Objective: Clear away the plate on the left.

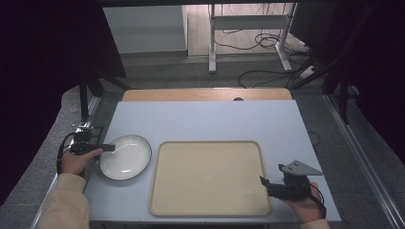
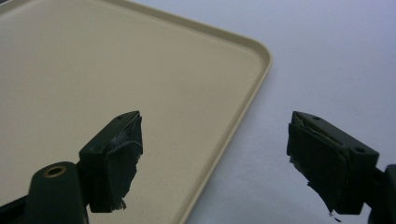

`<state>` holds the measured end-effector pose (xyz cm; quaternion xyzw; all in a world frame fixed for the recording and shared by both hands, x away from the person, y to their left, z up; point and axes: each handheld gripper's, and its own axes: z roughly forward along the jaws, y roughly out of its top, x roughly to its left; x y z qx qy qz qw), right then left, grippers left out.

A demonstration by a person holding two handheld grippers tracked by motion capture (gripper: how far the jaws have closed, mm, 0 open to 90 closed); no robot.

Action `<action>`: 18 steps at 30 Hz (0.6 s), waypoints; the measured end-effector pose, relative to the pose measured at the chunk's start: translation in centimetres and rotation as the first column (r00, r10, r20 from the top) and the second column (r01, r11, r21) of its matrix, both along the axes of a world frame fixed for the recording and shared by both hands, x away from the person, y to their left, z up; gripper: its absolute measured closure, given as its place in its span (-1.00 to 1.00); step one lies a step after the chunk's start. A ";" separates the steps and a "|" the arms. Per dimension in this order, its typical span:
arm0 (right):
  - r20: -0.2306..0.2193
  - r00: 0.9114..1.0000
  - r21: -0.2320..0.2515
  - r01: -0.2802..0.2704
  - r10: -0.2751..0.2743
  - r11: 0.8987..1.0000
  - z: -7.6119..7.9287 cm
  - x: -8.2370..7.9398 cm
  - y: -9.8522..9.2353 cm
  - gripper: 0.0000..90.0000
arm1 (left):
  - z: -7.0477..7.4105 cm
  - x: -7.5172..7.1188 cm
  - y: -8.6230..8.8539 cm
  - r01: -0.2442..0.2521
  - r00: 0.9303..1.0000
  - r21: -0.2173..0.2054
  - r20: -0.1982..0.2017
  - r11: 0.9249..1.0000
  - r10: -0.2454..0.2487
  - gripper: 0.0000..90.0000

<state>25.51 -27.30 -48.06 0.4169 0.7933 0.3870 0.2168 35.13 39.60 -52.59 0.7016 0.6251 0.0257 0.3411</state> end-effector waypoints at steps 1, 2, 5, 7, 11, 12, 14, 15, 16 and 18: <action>0.000 1.000 -0.001 0.000 0.000 1.000 0.0 0.0 0.0 -0.58 | -0.1 0.0 0.0 0.003 1.000 -0.010 -0.001 1.000 -0.003 0.14; 0.000 1.000 -0.002 0.001 -0.001 1.000 0.0 0.0 0.0 -0.59 | -0.2 0.0 0.1 0.005 1.000 -0.021 -0.002 1.000 -0.005 0.15; 0.006 1.000 0.000 0.015 -0.015 1.000 0.1 0.1 -0.2 -0.60 | -0.5 0.1 0.0 0.011 1.000 -0.039 -0.012 0.999 -0.011 0.19; 0.005 1.000 0.004 0.024 -0.024 1.000 0.2 0.1 -0.4 -0.60 | -0.7 0.2 -0.1 0.017 1.000 -0.049 -0.020 0.999 -0.018 0.21; 0.004 1.000 0.003 0.027 -0.027 1.000 0.1 0.1 -0.5 -0.60 | -0.8 0.2 -0.2 0.010 0.999 -0.040 -0.032 0.999 -0.011 0.30; 0.003 1.000 0.001 0.025 -0.025 1.000 0.1 0.1 -0.4 -0.60 | -0.8 0.2 -0.2 0.006 0.999 -0.031 -0.035 1.000 -0.007 0.33; 0.003 1.000 -0.005 0.022 -0.022 1.000 0.1 0.1 -0.4 -0.60 | -0.8 0.2 -0.3 0.005 0.999 -0.012 -0.047 1.000 -0.006 0.39; 0.003 1.000 -0.008 0.023 -0.023 1.000 0.1 0.1 -0.3 -0.61 | -0.9 0.3 -0.4 0.007 0.998 -0.002 -0.058 1.000 -0.007 0.39; 0.004 1.000 -0.010 0.023 -0.023 1.000 0.1 0.1 -0.4 -0.61 | -1.0 0.3 -0.5 0.009 0.998 0.004 -0.062 1.000 -0.009 0.40; 0.002 1.000 -0.007 0.029 -0.029 1.000 0.1 0.1 -0.4 -0.61 | -0.9 0.4 -0.6 0.007 0.998 0.004 -0.065 1.000 -0.007 0.39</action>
